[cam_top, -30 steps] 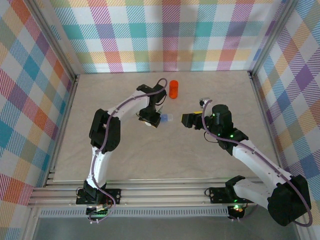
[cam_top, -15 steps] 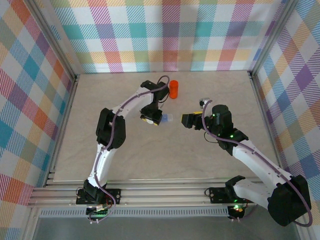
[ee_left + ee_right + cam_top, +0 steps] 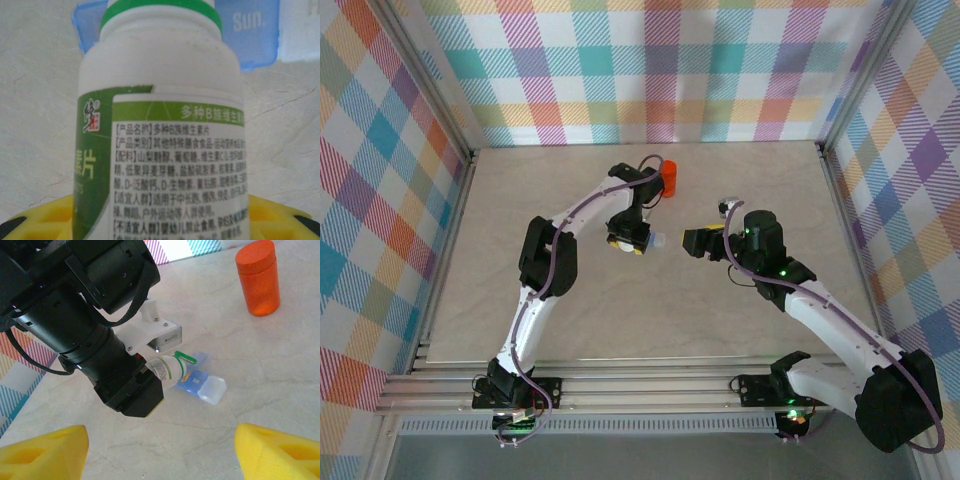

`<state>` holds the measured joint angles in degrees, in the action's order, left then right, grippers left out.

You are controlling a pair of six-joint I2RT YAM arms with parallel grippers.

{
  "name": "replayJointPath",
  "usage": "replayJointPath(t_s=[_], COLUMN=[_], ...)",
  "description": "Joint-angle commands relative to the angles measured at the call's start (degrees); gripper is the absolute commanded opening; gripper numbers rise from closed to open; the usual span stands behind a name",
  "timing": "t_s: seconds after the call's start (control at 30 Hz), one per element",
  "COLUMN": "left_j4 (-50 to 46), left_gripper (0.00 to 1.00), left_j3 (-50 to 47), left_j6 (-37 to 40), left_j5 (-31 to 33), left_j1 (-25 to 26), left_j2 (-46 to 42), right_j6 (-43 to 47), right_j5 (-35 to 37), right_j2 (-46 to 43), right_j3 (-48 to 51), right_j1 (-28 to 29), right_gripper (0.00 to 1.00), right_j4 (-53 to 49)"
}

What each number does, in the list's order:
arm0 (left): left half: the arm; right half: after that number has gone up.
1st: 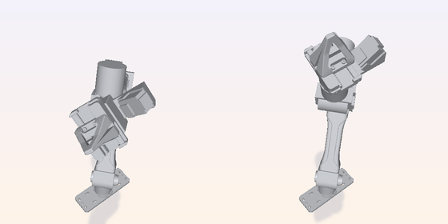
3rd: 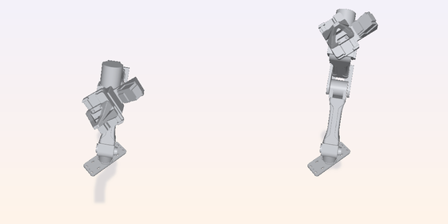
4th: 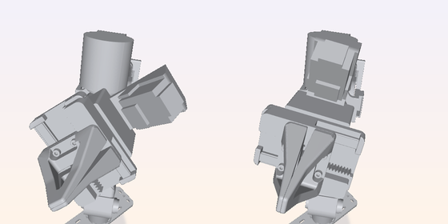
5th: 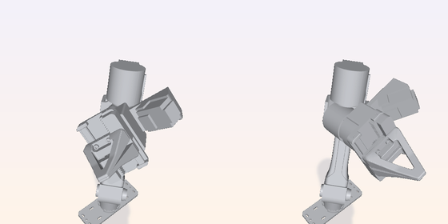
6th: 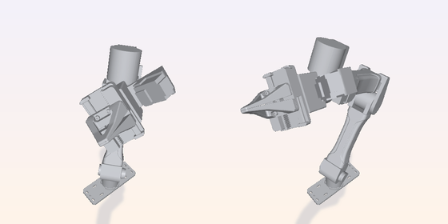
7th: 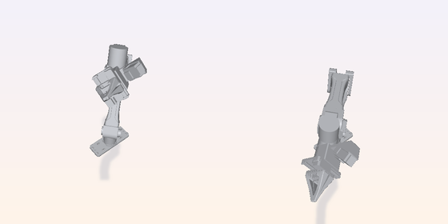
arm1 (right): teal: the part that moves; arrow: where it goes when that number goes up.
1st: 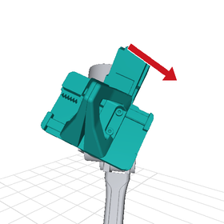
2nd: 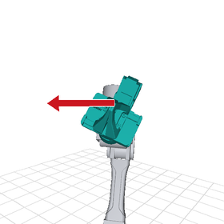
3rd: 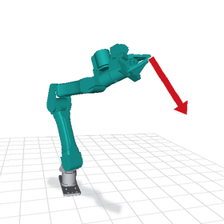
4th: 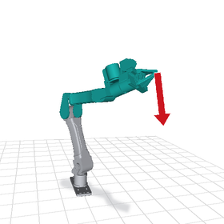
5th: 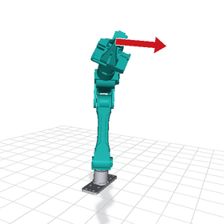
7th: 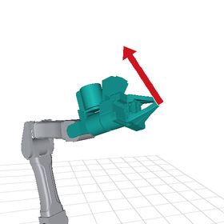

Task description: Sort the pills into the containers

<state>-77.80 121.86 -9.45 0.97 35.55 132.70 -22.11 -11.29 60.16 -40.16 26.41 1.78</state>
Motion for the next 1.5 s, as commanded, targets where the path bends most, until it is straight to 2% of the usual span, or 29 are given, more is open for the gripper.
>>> replayJointPath(t_s=[0.0,0.73,1.13,1.47], left_j4=[-0.9,5.6,20.8,34.5], left_gripper=[0.0,0.0,0.0,0.0], left_j3=[0.9,-8.2,-23.4,-35.3], left_j6=[-0.8,-1.1,-2.7,-0.3], left_j5=[-0.3,0.2,-1.2,-1.7], left_j1=[0.3,0.1,0.0,-0.2], left_j2=[-0.7,-9.3,-17.5,-25.8], right_j6=[-0.8,-1.2,-1.0,-0.6], right_j5=[-1.3,-2.0,-1.8,-2.1], right_j2=[-0.1,2.0,3.4,5.6], right_j3=[0.3,0.3,0.2,0.3], right_j1=[0.1,0.1,0.1,0.1], right_gripper=[0.77,0.77,0.77,0.77], right_j4=[2.6,3.2,3.4,4.3])
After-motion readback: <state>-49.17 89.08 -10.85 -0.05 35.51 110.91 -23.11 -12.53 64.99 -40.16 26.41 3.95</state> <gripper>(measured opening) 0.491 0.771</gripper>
